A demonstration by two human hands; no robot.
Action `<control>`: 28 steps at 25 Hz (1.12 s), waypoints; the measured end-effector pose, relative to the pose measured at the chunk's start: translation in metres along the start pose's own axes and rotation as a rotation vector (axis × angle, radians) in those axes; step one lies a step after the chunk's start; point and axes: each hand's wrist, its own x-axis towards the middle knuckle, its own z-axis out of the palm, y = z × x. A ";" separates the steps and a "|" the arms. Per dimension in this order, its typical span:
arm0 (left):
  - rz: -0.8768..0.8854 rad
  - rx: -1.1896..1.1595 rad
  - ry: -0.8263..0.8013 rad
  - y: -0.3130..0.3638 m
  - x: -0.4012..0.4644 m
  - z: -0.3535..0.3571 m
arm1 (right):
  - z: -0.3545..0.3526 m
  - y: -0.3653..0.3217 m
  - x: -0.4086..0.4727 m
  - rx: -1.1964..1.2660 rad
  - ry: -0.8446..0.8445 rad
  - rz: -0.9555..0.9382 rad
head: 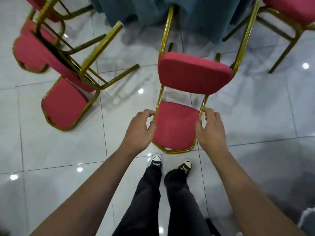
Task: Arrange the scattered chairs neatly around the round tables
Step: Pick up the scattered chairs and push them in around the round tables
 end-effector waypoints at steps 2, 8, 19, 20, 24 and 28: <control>-0.060 -0.018 -0.068 -0.050 0.017 0.051 | 0.052 0.052 -0.008 -0.005 -0.025 0.074; -0.061 0.124 -0.139 -0.257 0.107 0.230 | 0.268 0.232 0.021 0.073 -0.020 0.268; -0.329 -0.222 -0.061 -0.458 0.260 0.401 | 0.471 0.439 0.140 -0.028 0.209 0.587; -0.346 -0.290 -0.062 -0.456 0.259 0.402 | 0.464 0.445 0.143 -0.055 0.134 0.633; -0.341 -0.276 -0.093 -0.426 0.222 0.375 | 0.419 0.442 0.130 0.177 0.047 0.678; -0.298 -0.043 -0.044 -0.348 0.119 0.292 | 0.330 0.379 0.032 0.416 0.025 0.602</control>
